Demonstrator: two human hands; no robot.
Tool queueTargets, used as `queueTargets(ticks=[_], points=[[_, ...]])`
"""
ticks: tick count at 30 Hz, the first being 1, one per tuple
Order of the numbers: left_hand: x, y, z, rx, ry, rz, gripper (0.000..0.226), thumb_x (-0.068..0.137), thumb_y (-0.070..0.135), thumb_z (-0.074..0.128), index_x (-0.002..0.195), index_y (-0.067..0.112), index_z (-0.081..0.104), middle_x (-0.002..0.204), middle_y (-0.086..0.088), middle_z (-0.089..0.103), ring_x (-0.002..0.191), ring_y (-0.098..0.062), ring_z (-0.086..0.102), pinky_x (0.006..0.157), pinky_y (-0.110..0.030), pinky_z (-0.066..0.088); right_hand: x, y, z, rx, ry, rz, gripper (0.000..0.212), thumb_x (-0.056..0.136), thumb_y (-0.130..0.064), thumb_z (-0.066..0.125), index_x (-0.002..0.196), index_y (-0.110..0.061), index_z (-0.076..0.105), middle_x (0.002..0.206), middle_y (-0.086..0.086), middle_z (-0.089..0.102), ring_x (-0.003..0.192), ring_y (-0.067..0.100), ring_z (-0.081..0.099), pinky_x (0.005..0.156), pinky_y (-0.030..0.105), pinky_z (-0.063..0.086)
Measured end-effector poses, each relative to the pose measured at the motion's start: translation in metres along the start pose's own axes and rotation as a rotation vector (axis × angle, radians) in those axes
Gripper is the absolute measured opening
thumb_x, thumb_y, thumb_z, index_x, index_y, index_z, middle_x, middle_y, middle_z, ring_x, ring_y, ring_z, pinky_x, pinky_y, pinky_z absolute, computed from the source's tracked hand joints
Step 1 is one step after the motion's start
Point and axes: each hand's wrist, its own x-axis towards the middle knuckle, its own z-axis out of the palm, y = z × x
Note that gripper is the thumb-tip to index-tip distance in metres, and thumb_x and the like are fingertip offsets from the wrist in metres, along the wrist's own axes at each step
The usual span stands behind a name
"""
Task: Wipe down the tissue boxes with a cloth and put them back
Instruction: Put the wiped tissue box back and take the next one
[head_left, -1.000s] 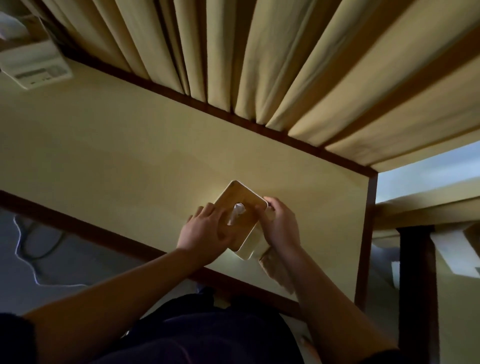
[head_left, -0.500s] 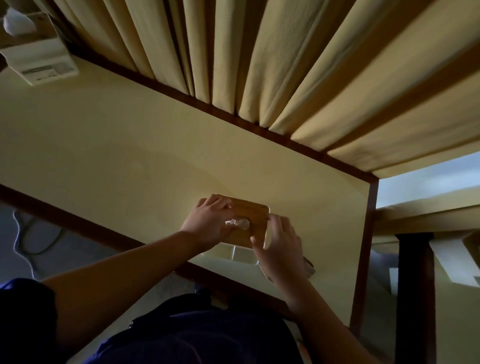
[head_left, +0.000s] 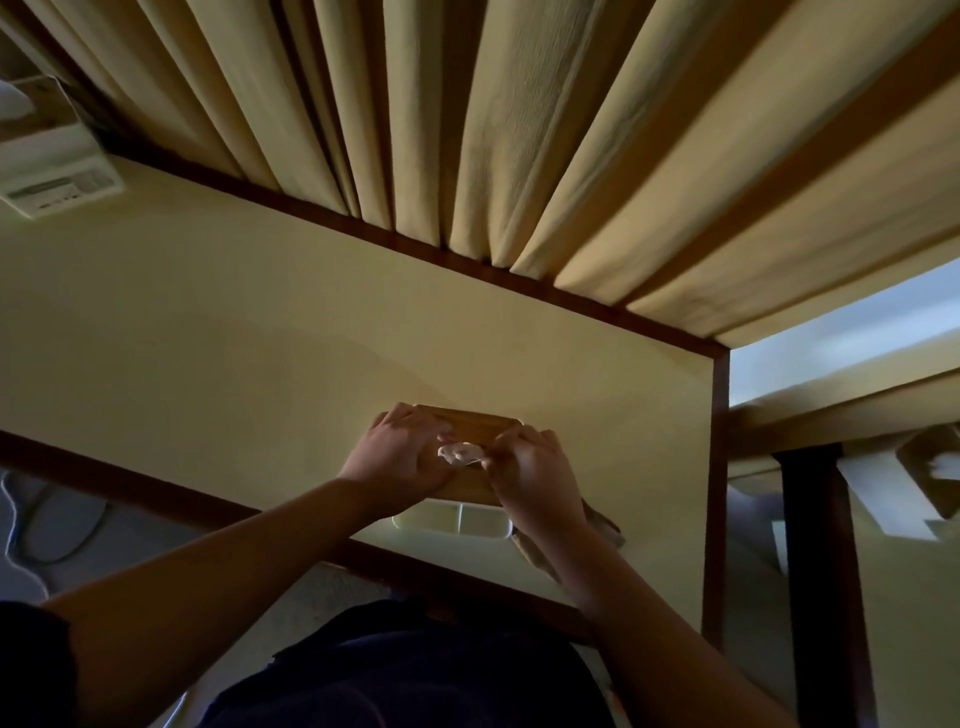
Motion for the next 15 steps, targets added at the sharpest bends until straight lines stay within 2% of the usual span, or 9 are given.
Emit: queueTargets(ticks=[2, 4, 7, 10, 13, 15], points=[[0.002, 0.003, -0.001, 0.046, -0.034, 0.026, 0.055, 0.078, 0.058, 0.060, 0.122, 0.028, 0.073, 0.113, 0.007, 0.069, 0.110, -0.022, 0.056, 0.094, -0.037, 0.045, 0.001, 0.002, -0.003, 0.102, -0.005, 0.035, 0.010, 0.094, -0.030, 0.072, 0.102, -0.026, 0.073, 0.096, -0.005, 0.067, 0.096, 0.016, 0.052, 0.074, 0.032, 0.044], [0.005, 0.005, -0.002, 0.067, -0.032, 0.026, 0.047, 0.079, 0.053, 0.064, 0.119, 0.031, 0.075, 0.109, 0.008, 0.068, 0.108, -0.022, 0.055, 0.092, -0.036, 0.044, 0.003, 0.002, -0.006, 0.157, -0.040, 0.061, 0.013, 0.094, -0.035, 0.072, 0.104, -0.028, 0.072, 0.091, -0.003, 0.067, 0.090, 0.012, 0.056, 0.069, 0.028, 0.042], [0.011, 0.006, -0.005, 0.098, -0.012, 0.003, 0.032, 0.087, 0.050, 0.061, 0.104, 0.030, 0.079, 0.106, 0.007, 0.070, 0.108, -0.026, 0.056, 0.092, -0.040, 0.045, 0.006, 0.002, -0.009, 0.196, -0.036, 0.071, 0.013, 0.094, -0.038, 0.073, 0.099, -0.026, 0.074, 0.083, -0.007, 0.071, 0.078, 0.012, 0.065, 0.071, 0.034, 0.052], [0.015, 0.007, -0.009, 0.096, -0.035, -0.055, 0.024, 0.095, 0.046, 0.065, 0.106, 0.029, 0.079, 0.110, 0.008, 0.068, 0.112, -0.023, 0.052, 0.091, -0.035, 0.036, 0.005, 0.001, -0.012, 0.233, -0.025, 0.074, 0.009, 0.095, -0.034, 0.075, 0.097, -0.025, 0.074, 0.076, -0.014, 0.068, 0.073, 0.003, 0.064, 0.070, 0.031, 0.053], [0.014, 0.005, -0.011, 0.070, -0.072, -0.069, 0.042, 0.086, 0.063, 0.055, 0.106, 0.033, 0.078, 0.110, 0.011, 0.067, 0.110, -0.021, 0.052, 0.089, -0.034, 0.035, 0.003, -0.002, -0.014, 0.310, 0.004, 0.092, 0.008, 0.093, -0.035, 0.075, 0.097, -0.029, 0.073, 0.079, -0.018, 0.068, 0.076, -0.003, 0.063, 0.068, 0.020, 0.048], [0.009, 0.003, -0.013, 0.029, -0.036, -0.073, 0.056, 0.076, 0.071, 0.046, 0.106, 0.035, 0.077, 0.112, 0.011, 0.067, 0.109, -0.020, 0.053, 0.090, -0.035, 0.039, 0.002, 0.000, -0.015, 0.360, 0.079, 0.142, 0.026, 0.085, -0.043, 0.069, 0.106, -0.027, 0.074, 0.097, -0.017, 0.071, 0.085, -0.005, 0.062, 0.073, 0.018, 0.045]])
